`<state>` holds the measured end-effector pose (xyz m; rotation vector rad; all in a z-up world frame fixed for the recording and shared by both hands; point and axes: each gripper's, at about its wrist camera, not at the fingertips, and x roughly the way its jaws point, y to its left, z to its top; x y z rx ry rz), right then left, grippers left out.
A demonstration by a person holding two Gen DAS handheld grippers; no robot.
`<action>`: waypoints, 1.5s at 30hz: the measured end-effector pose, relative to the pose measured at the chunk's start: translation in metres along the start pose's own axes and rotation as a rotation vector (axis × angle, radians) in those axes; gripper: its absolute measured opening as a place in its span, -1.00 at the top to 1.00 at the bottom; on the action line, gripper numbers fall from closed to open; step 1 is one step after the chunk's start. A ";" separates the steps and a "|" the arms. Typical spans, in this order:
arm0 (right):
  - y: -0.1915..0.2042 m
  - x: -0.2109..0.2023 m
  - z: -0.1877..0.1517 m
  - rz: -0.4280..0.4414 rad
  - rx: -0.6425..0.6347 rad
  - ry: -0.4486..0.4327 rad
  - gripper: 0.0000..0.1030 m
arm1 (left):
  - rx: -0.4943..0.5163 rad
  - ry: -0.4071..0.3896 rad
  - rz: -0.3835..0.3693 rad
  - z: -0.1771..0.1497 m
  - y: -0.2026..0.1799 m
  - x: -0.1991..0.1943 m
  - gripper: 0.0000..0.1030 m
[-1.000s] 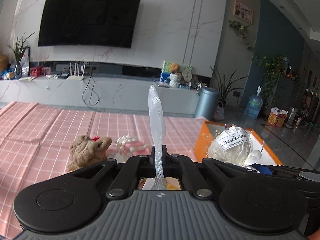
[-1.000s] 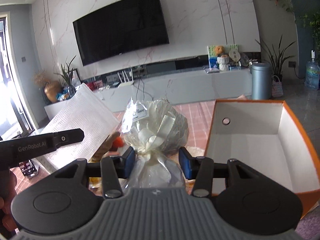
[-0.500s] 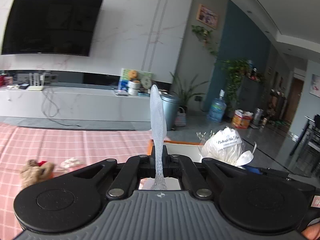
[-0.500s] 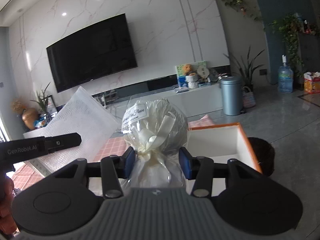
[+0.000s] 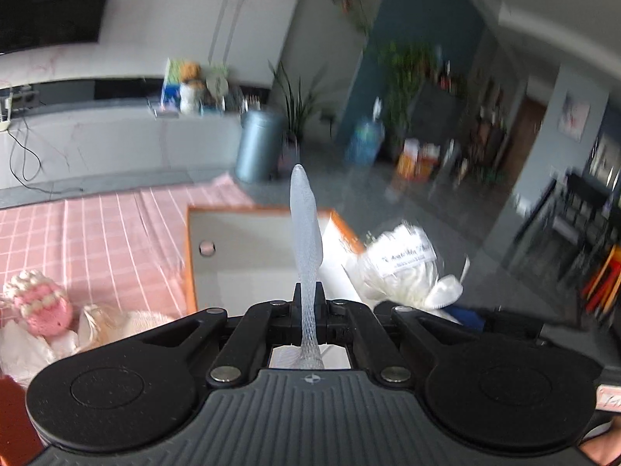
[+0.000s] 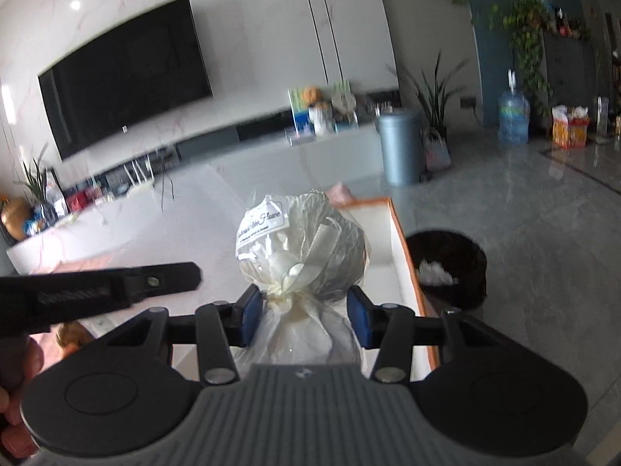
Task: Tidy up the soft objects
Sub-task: 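Carry the held bag over the orange box with the left tool, then open the left tool to drop the bag into the box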
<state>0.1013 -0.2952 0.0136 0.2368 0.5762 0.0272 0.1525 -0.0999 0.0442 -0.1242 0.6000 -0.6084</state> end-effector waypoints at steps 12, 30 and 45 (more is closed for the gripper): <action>-0.020 0.063 -0.008 0.015 0.029 0.301 0.06 | 0.165 0.376 0.118 -0.013 -0.023 0.069 0.97; -0.023 0.108 -0.011 0.074 0.013 0.495 -0.08 | 0.375 0.523 0.210 -0.032 -0.032 0.109 0.77; -0.018 0.086 -0.001 0.089 0.005 0.433 -0.29 | 0.277 0.447 0.169 -0.005 -0.024 0.075 0.43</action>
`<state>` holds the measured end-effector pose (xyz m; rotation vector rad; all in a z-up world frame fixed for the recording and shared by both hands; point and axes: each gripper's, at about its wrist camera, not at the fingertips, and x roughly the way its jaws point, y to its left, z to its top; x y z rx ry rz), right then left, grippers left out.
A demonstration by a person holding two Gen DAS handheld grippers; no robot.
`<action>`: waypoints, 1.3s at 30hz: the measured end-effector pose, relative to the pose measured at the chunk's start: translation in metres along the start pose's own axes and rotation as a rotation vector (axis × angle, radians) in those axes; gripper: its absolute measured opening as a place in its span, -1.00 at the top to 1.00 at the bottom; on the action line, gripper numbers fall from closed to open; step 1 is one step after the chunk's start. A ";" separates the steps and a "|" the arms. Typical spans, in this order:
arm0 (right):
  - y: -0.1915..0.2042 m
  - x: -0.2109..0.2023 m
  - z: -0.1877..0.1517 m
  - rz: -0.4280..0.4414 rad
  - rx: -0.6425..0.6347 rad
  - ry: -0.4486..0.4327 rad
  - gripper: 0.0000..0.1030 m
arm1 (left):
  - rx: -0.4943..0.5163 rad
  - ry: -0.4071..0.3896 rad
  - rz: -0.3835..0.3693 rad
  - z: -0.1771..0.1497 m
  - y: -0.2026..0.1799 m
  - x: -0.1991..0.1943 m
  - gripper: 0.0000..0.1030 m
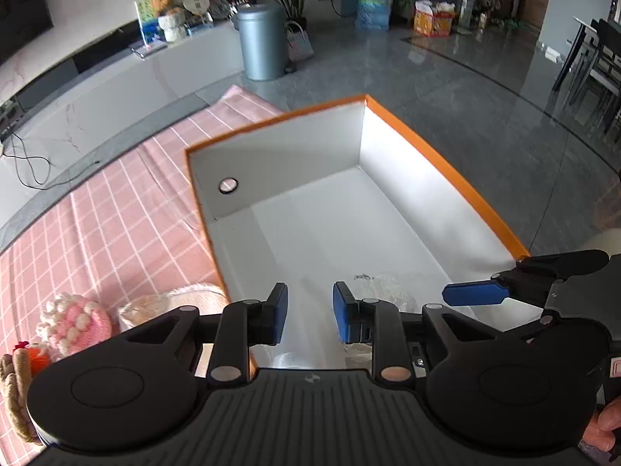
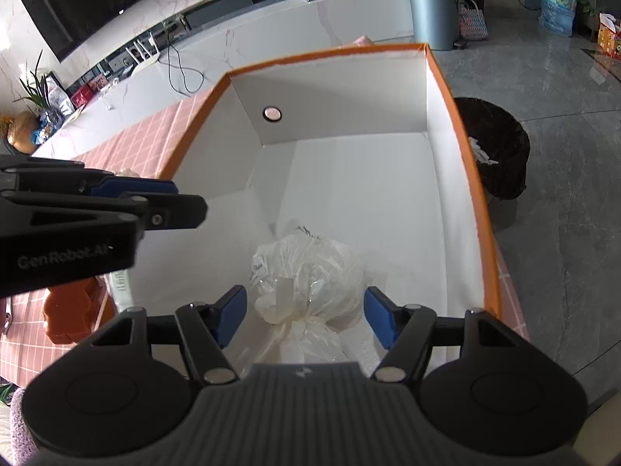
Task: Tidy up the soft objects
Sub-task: 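Open the left tool to drop the bag into the box, then move both tools back over the pile of soft items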
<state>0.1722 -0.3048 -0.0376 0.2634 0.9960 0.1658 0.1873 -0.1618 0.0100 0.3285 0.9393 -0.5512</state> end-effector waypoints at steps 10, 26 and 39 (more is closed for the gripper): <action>0.026 -0.024 0.002 0.142 -0.022 -0.054 -0.03 | -0.124 -0.124 0.007 -0.009 0.023 -0.037 0.54; 0.064 -0.029 -0.017 0.078 -0.113 -0.071 0.15 | -0.248 -0.177 0.038 -0.078 0.052 -0.069 0.53; 0.150 -0.050 -0.047 0.133 -0.311 -0.358 -0.13 | -0.458 -0.376 0.142 -0.160 0.100 -0.125 0.53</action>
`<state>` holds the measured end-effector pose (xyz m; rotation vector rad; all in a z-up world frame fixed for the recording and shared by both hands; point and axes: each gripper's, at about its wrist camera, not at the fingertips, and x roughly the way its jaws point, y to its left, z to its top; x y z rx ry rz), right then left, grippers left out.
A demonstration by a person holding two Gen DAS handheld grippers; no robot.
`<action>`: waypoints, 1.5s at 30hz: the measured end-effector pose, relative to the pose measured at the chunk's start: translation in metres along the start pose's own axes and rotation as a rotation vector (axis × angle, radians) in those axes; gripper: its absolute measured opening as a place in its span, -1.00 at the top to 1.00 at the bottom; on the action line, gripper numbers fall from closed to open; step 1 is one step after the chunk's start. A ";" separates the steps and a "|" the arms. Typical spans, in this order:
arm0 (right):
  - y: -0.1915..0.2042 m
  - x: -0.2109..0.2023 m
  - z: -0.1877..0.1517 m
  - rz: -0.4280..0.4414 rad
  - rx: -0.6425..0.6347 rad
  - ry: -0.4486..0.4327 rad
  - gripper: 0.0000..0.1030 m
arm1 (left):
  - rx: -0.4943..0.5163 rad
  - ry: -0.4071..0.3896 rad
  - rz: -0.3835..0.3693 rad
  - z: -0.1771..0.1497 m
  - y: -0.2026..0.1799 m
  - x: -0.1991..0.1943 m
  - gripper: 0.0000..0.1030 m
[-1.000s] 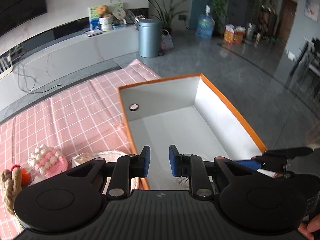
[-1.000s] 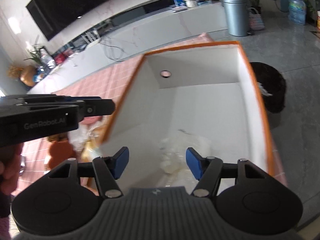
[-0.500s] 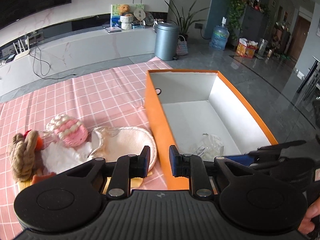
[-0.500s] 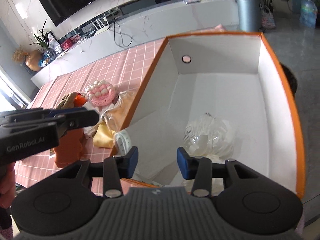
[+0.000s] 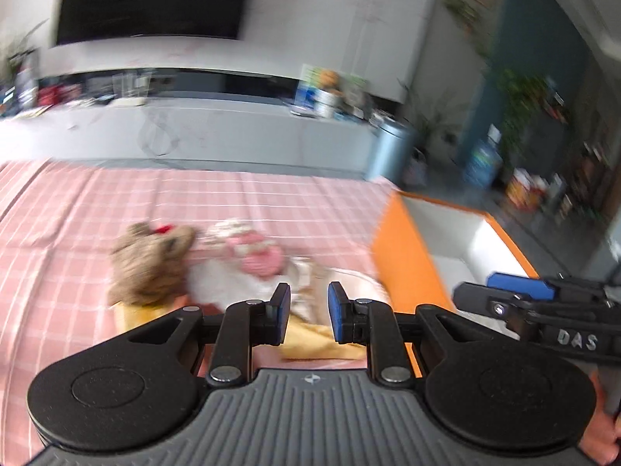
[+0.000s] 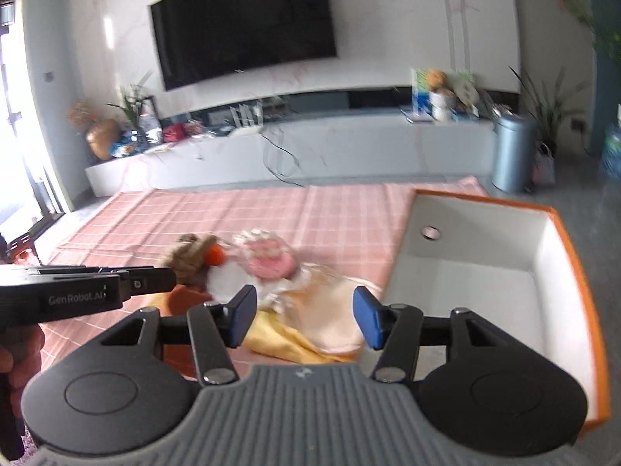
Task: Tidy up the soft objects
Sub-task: 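Move both tools back over the pile of soft items, then grasp the yellow snack packet with the left tool while the right tool grasps the brown sponge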
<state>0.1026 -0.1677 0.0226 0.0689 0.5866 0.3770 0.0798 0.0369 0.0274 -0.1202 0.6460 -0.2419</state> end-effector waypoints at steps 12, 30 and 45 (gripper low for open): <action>0.058 0.077 -0.030 0.136 -0.023 0.168 -0.47 | -0.211 0.028 0.120 -0.042 0.084 -0.006 0.53; 0.083 0.191 -0.031 0.244 0.075 0.401 -0.62 | -0.333 0.123 0.203 -0.054 0.152 0.031 -0.16; 0.077 0.199 -0.038 0.188 -0.016 0.414 -0.43 | -0.393 0.186 0.205 -0.047 0.164 0.077 -0.68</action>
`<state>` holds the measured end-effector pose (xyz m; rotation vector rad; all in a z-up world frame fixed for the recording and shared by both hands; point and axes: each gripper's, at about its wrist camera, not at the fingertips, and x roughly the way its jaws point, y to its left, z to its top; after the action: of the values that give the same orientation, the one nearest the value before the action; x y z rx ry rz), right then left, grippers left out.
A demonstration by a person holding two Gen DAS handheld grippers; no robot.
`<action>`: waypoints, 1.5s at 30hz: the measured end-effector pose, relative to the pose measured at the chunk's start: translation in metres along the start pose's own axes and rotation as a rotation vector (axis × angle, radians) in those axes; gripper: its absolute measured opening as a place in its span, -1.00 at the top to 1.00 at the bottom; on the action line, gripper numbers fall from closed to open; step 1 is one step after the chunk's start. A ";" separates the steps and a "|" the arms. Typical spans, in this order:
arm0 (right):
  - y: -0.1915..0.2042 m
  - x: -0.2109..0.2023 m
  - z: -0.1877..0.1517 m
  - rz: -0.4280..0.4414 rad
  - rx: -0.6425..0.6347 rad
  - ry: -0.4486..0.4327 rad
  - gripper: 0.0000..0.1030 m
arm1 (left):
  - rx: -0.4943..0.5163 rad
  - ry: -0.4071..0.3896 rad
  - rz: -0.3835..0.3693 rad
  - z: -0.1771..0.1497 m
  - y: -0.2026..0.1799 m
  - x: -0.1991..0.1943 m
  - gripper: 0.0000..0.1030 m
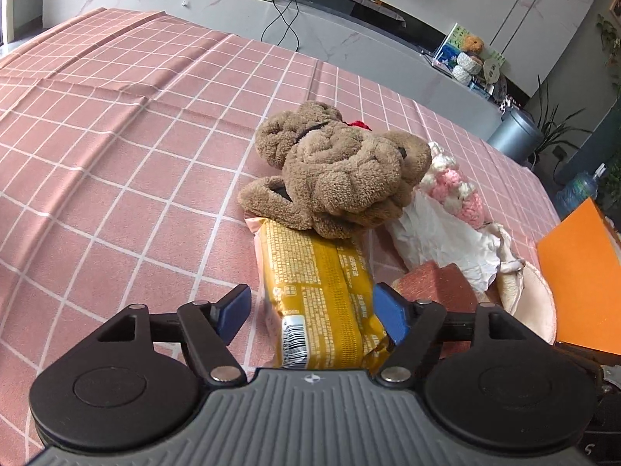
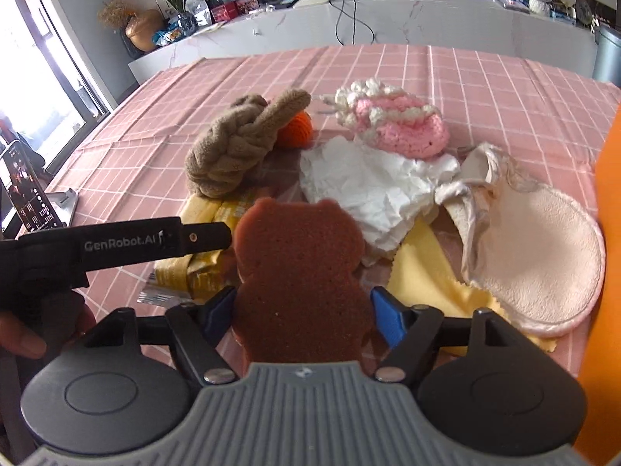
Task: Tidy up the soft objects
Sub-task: 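Grasp the yellow snack packet with the left tool while the right tool grasps the brown sponge, then carry the packet with the left tool while the right tool carries the sponge over the box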
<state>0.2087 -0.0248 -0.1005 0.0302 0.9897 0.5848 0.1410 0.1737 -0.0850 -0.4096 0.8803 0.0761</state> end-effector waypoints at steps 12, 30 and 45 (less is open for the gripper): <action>-0.007 0.005 -0.006 0.020 0.012 -0.004 -0.46 | 0.230 0.010 0.110 -0.009 -0.035 0.017 -0.49; 0.008 -0.029 -0.027 0.029 -0.076 -0.060 -0.34 | 0.213 -0.036 0.095 -0.035 -0.035 -0.022 -0.15; -0.010 -0.131 -0.039 -0.003 -0.028 -0.280 -0.35 | 0.264 -0.172 0.058 -0.044 -0.069 -0.091 -0.15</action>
<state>0.1286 -0.1053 -0.0234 0.0838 0.7091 0.5735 0.0662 0.1034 -0.0184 -0.1282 0.7209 0.0471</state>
